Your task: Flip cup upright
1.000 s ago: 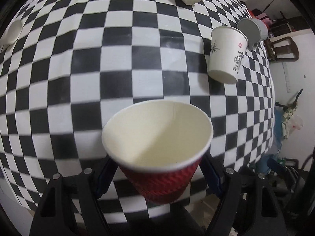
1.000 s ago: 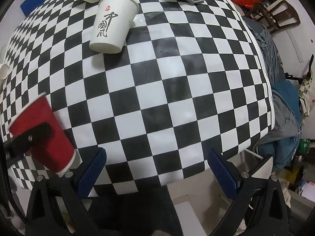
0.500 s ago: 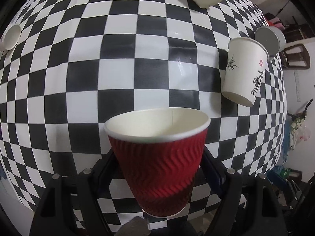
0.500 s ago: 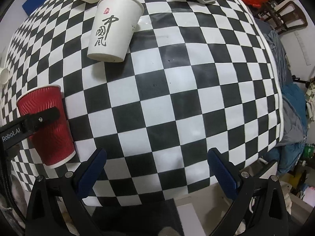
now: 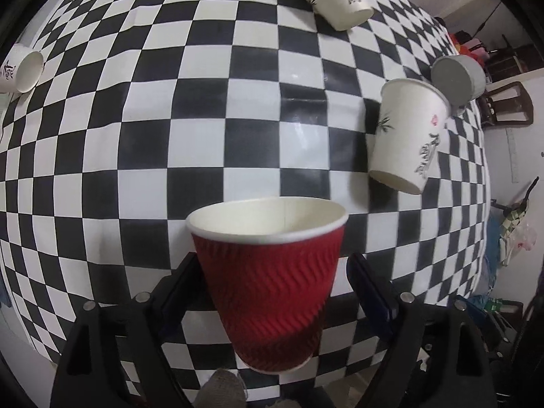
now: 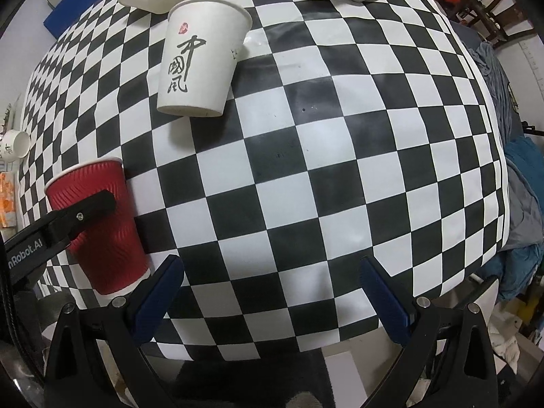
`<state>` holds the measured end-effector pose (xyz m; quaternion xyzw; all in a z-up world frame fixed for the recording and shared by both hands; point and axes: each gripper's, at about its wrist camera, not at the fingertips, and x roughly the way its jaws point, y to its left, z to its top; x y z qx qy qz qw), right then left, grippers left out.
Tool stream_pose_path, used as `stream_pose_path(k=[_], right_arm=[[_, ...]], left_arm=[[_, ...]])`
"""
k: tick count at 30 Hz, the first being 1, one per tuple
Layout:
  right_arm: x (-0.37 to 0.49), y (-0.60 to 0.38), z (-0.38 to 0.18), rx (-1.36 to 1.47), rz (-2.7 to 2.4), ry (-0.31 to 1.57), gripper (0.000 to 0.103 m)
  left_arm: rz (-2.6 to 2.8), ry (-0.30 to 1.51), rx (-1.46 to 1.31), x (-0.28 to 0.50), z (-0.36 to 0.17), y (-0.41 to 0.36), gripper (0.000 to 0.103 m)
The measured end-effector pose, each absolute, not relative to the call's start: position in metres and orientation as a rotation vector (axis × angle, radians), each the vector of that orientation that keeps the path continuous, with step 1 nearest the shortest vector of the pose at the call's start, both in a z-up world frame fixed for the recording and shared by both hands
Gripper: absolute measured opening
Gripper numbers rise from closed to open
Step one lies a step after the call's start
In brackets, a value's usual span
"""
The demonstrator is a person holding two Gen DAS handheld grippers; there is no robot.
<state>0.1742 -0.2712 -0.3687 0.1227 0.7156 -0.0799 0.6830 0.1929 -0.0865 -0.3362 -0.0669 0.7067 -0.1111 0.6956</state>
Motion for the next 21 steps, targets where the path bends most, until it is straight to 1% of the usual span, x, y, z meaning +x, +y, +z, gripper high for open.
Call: stream_pose_path(k=[6,13,17,21], right_arm=[[0.177,-0.279,-0.358,0.283,-0.159,1.585,0.103],[0.169,-0.265,-0.338,0.279,-0.112,1.562,0.103],[0.169,-0.256,-0.33,0.264,-0.074,1.545,0.103],[0.17,-0.233,-0.316,0.23,-0.033,1.528,0.103]], left_arm=[[-0.259,1.511,-0.16,0.188,-0.312,-0.083,0.086],[-0.214,1.382,-0.14,0.177,-0.265,-0.061,0.086],[-0.103,1.3,-0.061,0.165,-0.247,-0.038,0.087],[0.014,1.25,0.03,0.153,-0.247,-0.018,0.087]])
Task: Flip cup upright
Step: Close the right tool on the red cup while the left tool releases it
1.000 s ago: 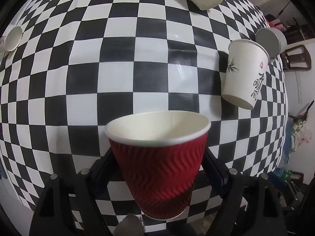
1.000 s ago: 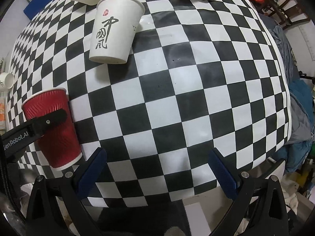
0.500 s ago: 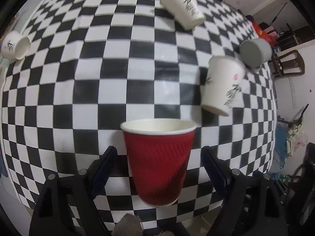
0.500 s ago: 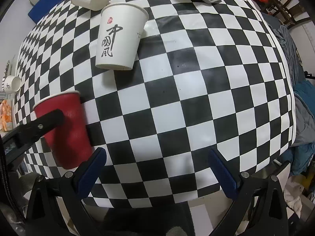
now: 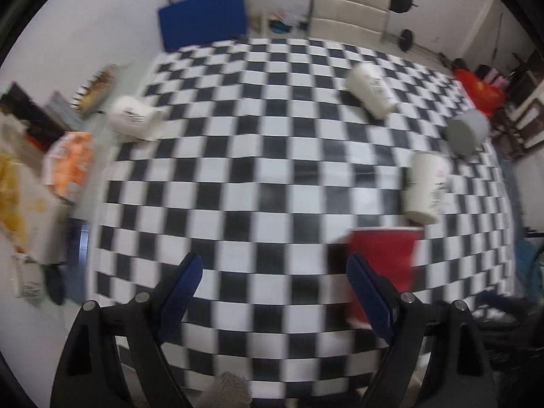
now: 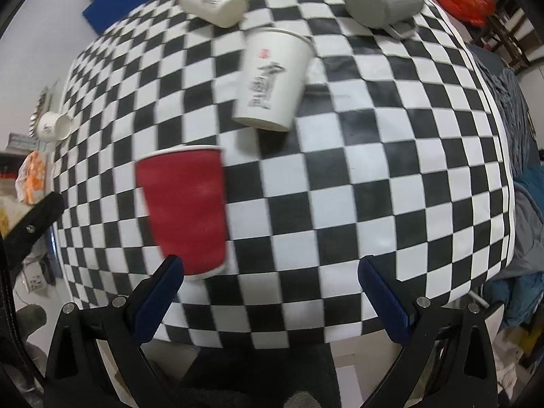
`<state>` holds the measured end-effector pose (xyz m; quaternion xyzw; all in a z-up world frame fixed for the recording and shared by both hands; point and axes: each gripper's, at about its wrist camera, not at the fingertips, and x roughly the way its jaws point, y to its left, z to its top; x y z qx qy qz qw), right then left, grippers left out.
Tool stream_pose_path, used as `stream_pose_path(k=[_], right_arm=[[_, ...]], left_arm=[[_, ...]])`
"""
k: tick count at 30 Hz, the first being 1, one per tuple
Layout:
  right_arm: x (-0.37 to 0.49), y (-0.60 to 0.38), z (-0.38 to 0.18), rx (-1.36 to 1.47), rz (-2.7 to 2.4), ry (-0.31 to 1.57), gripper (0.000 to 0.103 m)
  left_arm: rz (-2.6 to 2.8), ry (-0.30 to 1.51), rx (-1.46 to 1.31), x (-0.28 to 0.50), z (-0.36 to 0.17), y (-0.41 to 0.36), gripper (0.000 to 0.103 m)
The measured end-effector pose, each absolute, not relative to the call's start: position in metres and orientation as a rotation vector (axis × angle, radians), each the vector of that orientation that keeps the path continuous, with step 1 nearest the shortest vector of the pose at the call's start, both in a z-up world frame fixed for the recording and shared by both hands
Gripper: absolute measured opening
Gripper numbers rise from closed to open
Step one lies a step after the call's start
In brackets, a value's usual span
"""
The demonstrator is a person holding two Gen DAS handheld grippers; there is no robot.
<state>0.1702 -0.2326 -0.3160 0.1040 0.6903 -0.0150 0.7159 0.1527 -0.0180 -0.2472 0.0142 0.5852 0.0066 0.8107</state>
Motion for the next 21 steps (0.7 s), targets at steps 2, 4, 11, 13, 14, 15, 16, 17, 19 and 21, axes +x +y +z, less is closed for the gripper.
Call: stream_pose_path(k=[2,4,11,13,14,15,16,17,19,21], right_arm=[[0.171,-0.219,-0.313,0.211,-0.014,1.522,0.103],[0.176,-0.206,-0.311,0.189,0.0,1.518,0.103],[0.194,-0.172,-0.321,0.131,0.021,1.529,0.103],[0.199,-0.169,-0.328,0.126,0.021,1.541,0.103],[0.203,-0.168,-0.331,0.123,0.018,1.548,0.103],[0.206,-0.167,-0.335,0.116,0.014,1.555,0.103],[0.211,-0.166,-0.34,0.103,0.01,1.566,0.103],[0.215,-0.165,-0.344,0.095,0.008,1.576,0.103],[0.224,-0.163,-0.355,0.078,0.008,1.606,0.103],[0.233,-0.161,-0.364,0.062,0.014,1.637,0.103]], left_arm=[[0.053,1.249,0.054,0.147,-0.254,-0.006,0.087],[0.084,1.269,0.063,0.145,-0.264,0.003,0.087],[0.159,1.292,0.043,0.139,-0.295,0.026,0.087],[0.16,1.299,0.032,0.139,-0.301,0.029,0.087],[0.161,1.3,0.032,0.14,-0.305,0.03,0.087],[0.162,1.303,0.032,0.141,-0.31,0.03,0.087],[0.161,1.307,0.029,0.141,-0.313,0.031,0.087],[0.159,1.312,0.025,0.142,-0.316,0.031,0.087],[0.155,1.32,0.026,0.143,-0.322,0.031,0.087],[0.148,1.326,0.023,0.144,-0.326,0.029,0.087]])
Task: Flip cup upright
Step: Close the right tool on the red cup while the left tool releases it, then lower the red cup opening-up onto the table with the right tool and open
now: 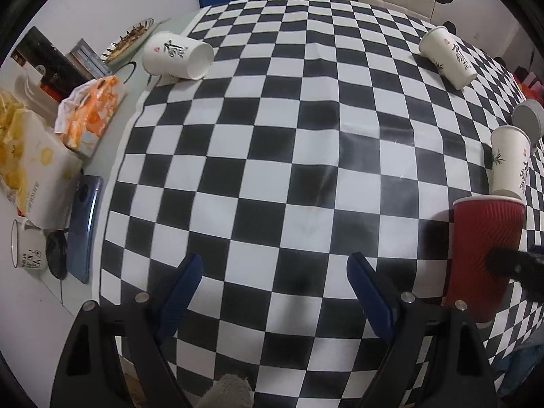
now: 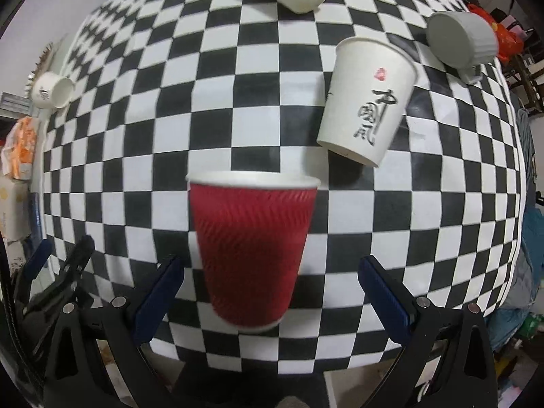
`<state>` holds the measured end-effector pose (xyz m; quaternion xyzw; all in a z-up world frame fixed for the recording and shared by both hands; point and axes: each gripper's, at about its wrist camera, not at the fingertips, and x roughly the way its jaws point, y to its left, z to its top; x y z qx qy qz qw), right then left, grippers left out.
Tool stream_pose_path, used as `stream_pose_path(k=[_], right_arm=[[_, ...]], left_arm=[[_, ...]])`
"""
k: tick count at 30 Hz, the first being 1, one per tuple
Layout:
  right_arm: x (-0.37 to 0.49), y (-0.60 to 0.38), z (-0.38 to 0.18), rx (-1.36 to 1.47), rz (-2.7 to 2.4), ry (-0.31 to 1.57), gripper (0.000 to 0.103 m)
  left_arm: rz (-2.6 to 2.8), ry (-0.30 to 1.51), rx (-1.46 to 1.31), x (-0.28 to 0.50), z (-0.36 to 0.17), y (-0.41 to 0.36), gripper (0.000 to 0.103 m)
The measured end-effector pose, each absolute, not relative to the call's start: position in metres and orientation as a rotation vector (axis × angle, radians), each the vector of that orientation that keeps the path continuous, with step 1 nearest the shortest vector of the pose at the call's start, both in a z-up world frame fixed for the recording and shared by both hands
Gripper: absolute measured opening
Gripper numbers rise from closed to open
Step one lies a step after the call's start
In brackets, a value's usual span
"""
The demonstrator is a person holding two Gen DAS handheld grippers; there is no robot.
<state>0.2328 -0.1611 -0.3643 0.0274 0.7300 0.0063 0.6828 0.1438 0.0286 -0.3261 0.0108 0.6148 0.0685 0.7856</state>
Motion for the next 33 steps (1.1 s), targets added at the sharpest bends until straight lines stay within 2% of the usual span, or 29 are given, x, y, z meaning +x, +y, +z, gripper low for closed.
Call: stream_pose_path(k=[4,6,7,11,16,24,28,33], right_arm=[[0.246,-0.153,-0.383,0.051,0.045,1.706,0.098],[0.248,-0.149,-0.391,0.049,0.058,1.735,0.09],[0.249,-0.147,-0.395,0.049,0.066,1.748,0.081],[0.251,-0.136,-0.39,0.029,0.076,1.712,0.08],[0.262,-0.115,-0.36,0.082,0.102,1.525,0.079],[0.27,-0.055,-0.346,0.117,0.153,1.09,0.079],[0.268,-0.022,-0.355,0.033,0.147,0.969,0.079],[0.246,-0.021,-0.355,-0.008,0.152,0.922,0.08]], left_arm=[[0.137,1.337,0.024,0.146,-0.334,0.029,0.087],[0.138,1.341,0.02,0.147,-0.337,0.031,0.087],[0.139,1.341,0.017,0.147,-0.338,0.032,0.087],[0.154,1.343,-0.005,0.148,-0.339,0.045,0.087],[0.184,1.34,-0.042,0.153,-0.337,0.066,0.087],[0.272,1.338,-0.122,0.17,-0.35,0.115,0.087],[0.283,1.344,-0.137,0.178,-0.359,0.128,0.087],[0.268,1.346,-0.128,0.176,-0.363,0.132,0.087]])
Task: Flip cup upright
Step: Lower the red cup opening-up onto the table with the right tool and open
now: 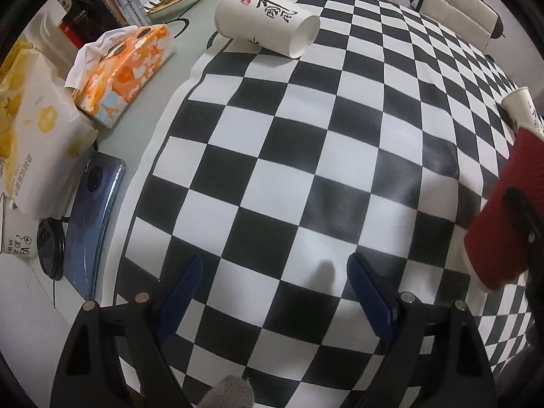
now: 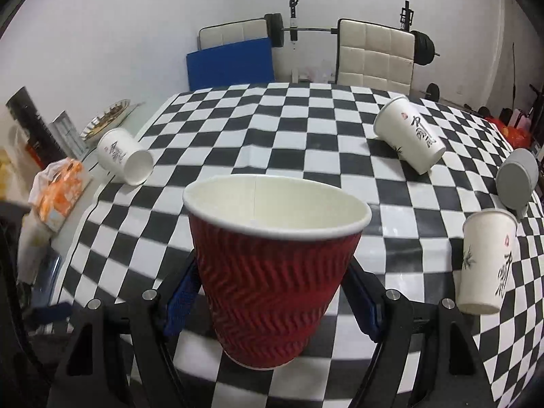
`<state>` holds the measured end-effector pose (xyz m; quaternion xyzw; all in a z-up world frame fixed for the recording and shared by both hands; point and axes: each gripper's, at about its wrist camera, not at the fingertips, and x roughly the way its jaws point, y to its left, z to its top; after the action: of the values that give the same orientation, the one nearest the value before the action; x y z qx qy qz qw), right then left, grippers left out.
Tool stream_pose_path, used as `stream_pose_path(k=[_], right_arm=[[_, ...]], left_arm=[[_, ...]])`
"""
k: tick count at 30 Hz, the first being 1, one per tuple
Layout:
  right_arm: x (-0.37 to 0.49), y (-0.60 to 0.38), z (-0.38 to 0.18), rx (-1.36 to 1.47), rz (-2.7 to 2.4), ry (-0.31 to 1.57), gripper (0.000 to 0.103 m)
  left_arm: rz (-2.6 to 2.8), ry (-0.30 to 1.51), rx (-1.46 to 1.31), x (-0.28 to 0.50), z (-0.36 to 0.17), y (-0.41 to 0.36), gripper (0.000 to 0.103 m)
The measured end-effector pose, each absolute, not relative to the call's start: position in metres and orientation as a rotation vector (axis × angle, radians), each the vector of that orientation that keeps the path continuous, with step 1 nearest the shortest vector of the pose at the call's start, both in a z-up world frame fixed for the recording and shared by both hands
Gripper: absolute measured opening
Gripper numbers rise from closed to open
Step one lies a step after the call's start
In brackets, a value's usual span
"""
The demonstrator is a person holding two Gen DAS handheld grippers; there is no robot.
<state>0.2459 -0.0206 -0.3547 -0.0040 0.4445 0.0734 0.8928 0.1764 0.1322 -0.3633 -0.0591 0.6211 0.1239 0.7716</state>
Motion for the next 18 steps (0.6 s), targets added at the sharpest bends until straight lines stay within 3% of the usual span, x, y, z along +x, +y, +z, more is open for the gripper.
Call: stream_pose_path(k=[10,18], right_arm=[[0.207,-0.022,-0.35,-0.047,0.15,0.93,0.081],[0.187,-0.024,-0.352,-0.065,0.102,0.945,0.089]], left_arm=[[0.222,1.351,-0.114,0.165,-0.371,0.131,0.087],[0.204,1.306,-0.095,0.145,-0.355,0.125,0.087]])
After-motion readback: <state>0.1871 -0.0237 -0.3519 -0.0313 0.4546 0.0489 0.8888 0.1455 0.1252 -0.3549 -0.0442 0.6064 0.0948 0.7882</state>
